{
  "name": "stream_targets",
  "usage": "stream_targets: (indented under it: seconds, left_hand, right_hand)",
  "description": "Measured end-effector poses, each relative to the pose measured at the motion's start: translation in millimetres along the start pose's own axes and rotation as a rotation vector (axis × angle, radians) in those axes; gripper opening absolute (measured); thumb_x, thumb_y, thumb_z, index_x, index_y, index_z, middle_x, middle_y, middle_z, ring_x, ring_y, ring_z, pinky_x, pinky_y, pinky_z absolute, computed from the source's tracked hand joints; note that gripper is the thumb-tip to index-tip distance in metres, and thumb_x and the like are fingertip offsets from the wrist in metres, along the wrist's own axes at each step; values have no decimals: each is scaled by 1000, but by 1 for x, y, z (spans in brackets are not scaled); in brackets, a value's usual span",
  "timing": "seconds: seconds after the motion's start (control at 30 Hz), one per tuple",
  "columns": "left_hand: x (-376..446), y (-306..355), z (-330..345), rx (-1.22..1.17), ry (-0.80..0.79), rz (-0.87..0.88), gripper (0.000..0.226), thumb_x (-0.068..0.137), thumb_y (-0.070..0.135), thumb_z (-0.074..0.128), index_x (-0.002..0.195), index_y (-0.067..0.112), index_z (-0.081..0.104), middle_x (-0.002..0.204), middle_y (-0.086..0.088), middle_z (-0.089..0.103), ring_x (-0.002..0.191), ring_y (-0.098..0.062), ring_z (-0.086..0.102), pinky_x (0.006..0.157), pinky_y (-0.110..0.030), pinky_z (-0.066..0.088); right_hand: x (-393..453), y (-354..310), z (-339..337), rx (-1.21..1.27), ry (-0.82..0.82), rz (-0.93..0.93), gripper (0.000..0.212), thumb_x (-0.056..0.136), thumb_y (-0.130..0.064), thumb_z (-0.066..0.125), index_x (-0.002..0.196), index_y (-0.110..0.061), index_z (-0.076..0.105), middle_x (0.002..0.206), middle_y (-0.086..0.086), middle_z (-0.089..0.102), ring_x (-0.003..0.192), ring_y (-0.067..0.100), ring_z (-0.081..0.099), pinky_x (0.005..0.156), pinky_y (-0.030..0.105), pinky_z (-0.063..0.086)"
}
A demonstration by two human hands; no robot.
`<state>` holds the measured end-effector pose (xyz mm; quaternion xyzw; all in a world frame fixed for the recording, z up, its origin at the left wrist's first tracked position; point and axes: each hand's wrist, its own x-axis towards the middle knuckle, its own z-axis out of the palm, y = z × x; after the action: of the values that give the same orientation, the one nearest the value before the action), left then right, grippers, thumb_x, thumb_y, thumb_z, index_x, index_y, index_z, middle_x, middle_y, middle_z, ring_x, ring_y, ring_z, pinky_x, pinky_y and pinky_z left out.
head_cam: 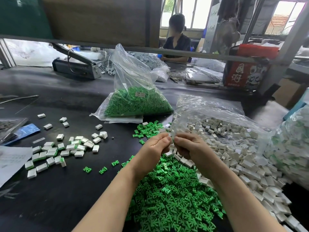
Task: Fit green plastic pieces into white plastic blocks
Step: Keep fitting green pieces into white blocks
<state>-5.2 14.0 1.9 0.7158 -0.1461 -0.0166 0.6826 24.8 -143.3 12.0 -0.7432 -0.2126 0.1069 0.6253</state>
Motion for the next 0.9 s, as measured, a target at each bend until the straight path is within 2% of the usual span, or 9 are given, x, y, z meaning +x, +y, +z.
stream_targets:
  seconds: [0.1,0.17,0.23,0.33,0.47,0.6,0.73,0.8,0.9]
  left_hand:
    - [0,0,0,-71,14,-70,32,106,13,37,93,24,64,73,28,67,75,13,61,75,-6,46]
    - [-1,2,-1,-99,-1,-95,40,105,12,38,85,25,70,68,25,65,69,10,59,70,-6,46]
    - [-2,4,-2,-82,-43,-90,34,105,12,38,87,21,65,63,23,58,63,8,52,67,-7,45]
    - [-3,7,-3,-68,-86,-98,26,105,10,37,87,16,54,60,18,49,58,4,43,62,-8,40]
    - [-5,13,-5,-47,-156,-66,30,105,8,33,77,16,43,58,14,37,52,0,32,53,-10,33]
    - [-4,11,-7,-15,-175,-81,30,106,11,34,77,17,44,59,14,37,53,-1,31,53,-11,33]
    - [-2,4,-8,-17,-145,-108,17,106,14,36,96,10,49,64,12,40,58,-2,34,59,-14,35]
    - [-1,1,-9,-23,-132,-123,16,106,15,37,99,9,50,67,10,40,62,-3,35,62,-15,35]
    - [-1,2,-7,-33,-133,-104,26,106,15,36,85,17,51,62,17,42,57,1,37,56,-10,35]
  right_hand:
    - [0,2,0,-44,-1,6,26,99,-13,51,82,6,53,60,-5,41,54,6,35,50,19,28]
    - [0,2,0,-99,-15,9,30,100,-15,51,88,13,52,61,-1,41,54,7,34,50,19,27]
    - [1,2,-2,-134,-41,15,32,100,-15,51,96,17,53,62,1,42,55,8,35,50,20,28]
    - [0,3,-6,-96,-104,62,32,100,-14,50,96,18,51,61,-2,40,53,8,32,49,20,25]
    - [-3,1,-9,109,-198,89,28,99,-16,53,93,11,53,60,-5,35,52,8,26,46,16,23]
    - [-4,-2,-8,90,-222,95,16,98,-16,53,91,-3,55,61,-4,37,53,9,27,50,21,20]
    - [-1,1,-7,-1,-165,114,28,101,-15,49,100,12,55,60,-5,41,53,8,31,50,21,24]
    - [-1,4,-5,3,-152,124,31,100,-16,50,105,15,54,59,-7,41,52,7,32,49,20,25]
    - [-1,5,-3,113,-154,112,22,97,-21,54,95,-1,61,63,-5,41,52,6,32,48,18,24]
